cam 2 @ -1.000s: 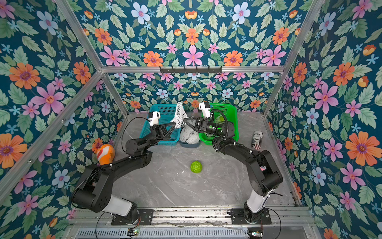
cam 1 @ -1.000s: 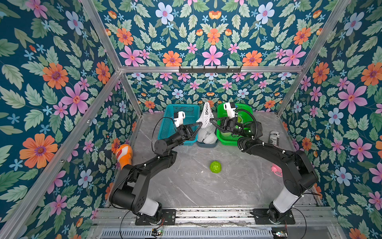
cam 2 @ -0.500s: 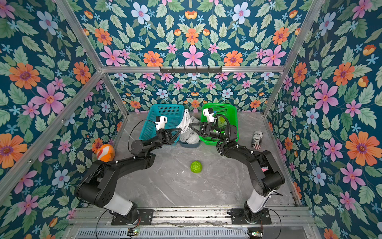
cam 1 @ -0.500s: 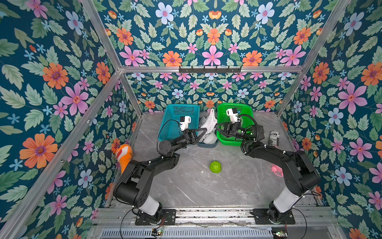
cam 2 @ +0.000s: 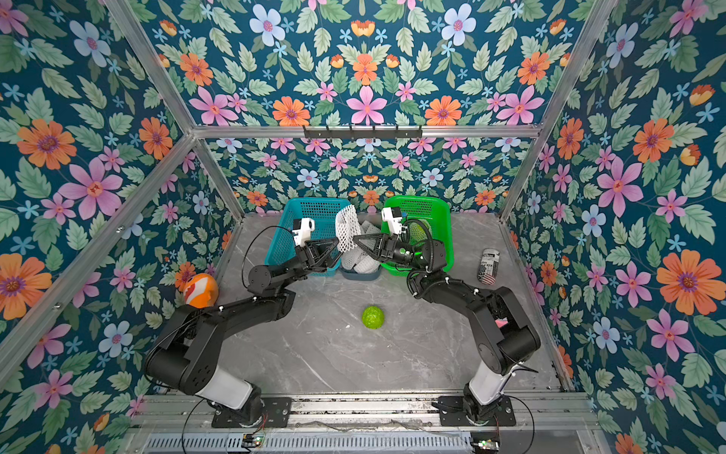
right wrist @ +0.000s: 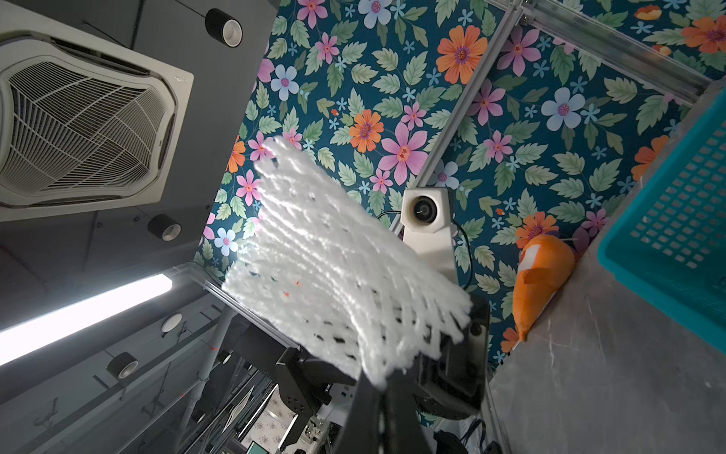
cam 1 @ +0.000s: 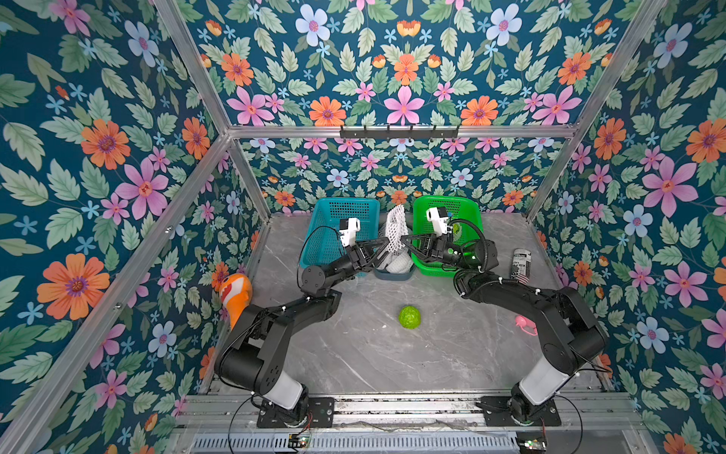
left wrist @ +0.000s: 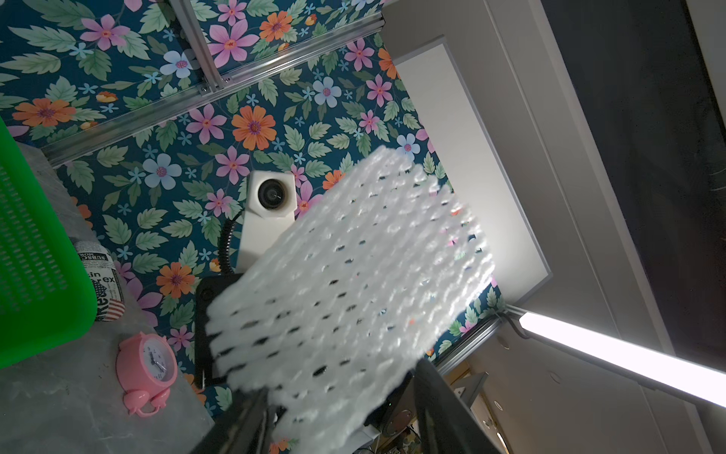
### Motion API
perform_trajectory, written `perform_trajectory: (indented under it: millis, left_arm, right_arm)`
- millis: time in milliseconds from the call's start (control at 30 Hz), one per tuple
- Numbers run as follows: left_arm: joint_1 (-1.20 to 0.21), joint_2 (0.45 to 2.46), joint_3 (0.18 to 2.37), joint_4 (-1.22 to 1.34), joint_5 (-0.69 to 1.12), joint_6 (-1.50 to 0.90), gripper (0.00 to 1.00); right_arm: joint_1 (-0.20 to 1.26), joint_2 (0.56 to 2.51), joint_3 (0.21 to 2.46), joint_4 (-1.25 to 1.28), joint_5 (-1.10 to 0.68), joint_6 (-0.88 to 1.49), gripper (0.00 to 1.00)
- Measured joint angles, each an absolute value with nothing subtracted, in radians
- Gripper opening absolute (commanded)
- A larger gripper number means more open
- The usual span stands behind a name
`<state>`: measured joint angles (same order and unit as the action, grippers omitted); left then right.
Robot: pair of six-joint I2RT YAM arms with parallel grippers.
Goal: Sleeve custard apples in foam nets
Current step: Open the foam net.
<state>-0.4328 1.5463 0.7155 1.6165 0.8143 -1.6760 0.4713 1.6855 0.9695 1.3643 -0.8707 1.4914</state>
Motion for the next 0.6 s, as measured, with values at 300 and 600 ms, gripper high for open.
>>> perform_trajectory:
  millis: [300, 600]
  left_arm:
    - [-0.432, 1.528, 0.704, 1.618, 0.799, -1.675, 0.00]
    - [-0.432, 1.527, 0.726, 1.617, 0.801, -1.676, 0.00]
  right_arm:
    - [0.493, 1.674, 0.960, 1.363, -0.810, 1.460, 0.05]
    - [0.493, 1.634, 0.989, 1.364, -0.839, 1.445, 0.50]
